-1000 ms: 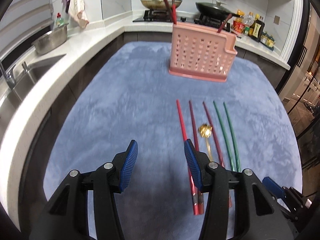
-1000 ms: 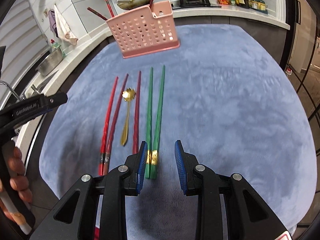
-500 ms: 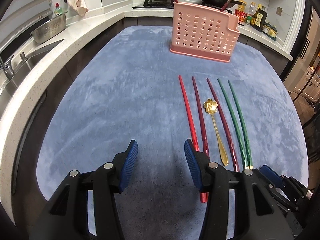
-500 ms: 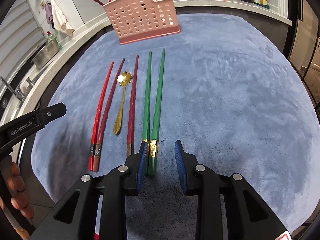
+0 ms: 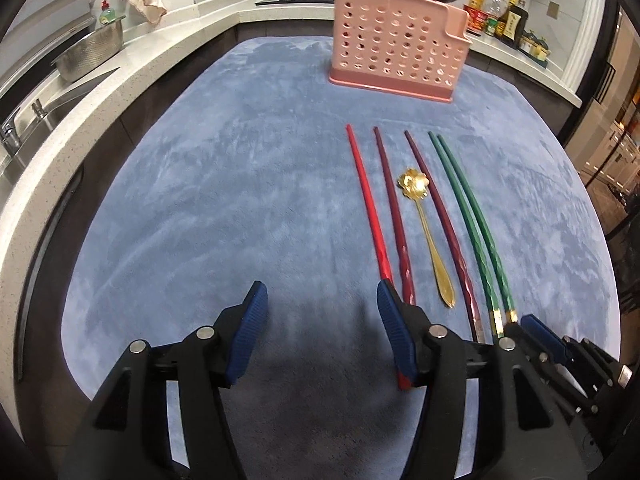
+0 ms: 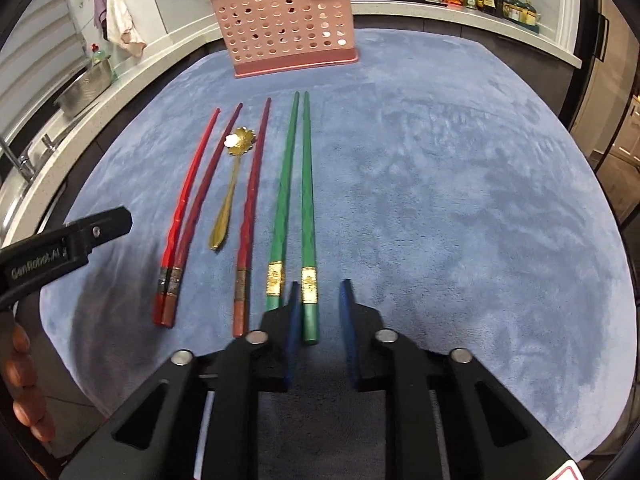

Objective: Organize utensils
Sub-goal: 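Grasp a green chopstick with the right tool while the left tool approaches a red chopstick, then close the left tool on a red chopstick while the right tool holds the green chopstick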

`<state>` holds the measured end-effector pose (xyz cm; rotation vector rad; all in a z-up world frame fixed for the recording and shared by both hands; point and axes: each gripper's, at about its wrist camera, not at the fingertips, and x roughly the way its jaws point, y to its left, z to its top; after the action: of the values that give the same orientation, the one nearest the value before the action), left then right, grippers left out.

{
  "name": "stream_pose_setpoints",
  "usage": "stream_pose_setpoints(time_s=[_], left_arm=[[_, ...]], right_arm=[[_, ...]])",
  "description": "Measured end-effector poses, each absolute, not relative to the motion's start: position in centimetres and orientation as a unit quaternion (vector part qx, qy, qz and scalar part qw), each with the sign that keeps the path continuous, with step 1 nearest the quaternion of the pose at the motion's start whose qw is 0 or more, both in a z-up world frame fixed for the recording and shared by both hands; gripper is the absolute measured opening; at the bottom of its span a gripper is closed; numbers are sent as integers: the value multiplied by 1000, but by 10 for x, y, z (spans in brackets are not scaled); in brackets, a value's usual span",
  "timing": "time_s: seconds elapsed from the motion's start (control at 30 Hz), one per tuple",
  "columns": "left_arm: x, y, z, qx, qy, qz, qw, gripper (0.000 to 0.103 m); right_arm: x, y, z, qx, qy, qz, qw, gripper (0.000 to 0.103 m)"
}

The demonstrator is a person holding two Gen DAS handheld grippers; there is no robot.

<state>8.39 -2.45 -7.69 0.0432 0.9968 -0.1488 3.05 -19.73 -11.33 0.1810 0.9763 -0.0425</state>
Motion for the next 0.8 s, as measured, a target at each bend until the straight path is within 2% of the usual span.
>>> stream_pose_setpoints(time_s=[0.03,0.8], left_arm=[[83,-26,-78,21,478,-74,875,54],[76,-39,-108,14,517,-100,850,55]], right_arm=[[31,-200,-113,94,469,-20,878,8],[24,-212,-114,143,472,-14,870,8]])
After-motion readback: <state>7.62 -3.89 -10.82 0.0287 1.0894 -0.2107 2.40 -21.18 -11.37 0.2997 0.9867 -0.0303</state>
